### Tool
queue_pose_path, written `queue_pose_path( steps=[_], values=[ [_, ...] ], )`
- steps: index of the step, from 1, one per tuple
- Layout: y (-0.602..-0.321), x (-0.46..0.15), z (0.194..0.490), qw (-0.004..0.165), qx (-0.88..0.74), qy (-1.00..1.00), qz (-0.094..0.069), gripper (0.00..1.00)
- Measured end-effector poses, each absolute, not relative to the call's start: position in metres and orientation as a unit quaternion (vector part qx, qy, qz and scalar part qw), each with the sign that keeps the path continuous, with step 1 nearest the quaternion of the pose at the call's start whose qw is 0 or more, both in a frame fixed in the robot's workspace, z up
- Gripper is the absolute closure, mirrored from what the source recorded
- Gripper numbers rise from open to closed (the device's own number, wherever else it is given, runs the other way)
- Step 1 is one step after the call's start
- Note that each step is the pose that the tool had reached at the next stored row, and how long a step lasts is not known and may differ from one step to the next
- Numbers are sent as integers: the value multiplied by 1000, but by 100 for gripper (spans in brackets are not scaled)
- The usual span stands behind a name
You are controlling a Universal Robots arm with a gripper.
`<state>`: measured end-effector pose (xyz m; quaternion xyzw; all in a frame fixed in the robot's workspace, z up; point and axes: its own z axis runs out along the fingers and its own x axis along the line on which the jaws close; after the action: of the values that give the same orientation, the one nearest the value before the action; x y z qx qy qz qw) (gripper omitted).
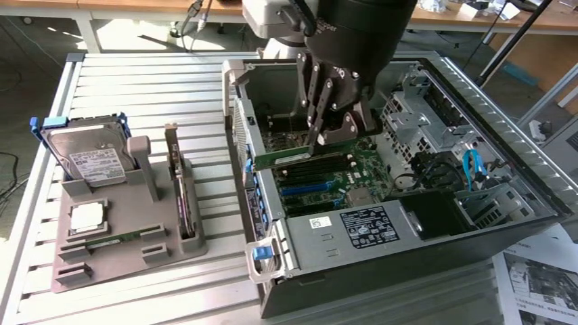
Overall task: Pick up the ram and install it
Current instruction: 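Pick up the ram and move it above insertion slot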
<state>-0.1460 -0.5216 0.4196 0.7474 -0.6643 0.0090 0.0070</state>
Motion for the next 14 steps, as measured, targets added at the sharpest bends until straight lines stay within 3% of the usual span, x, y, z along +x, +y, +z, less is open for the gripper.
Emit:
queue_pose_path(
  steps=[14],
  values=[
    [-522,-95,419,7,747,-664,9,87]
  ],
)
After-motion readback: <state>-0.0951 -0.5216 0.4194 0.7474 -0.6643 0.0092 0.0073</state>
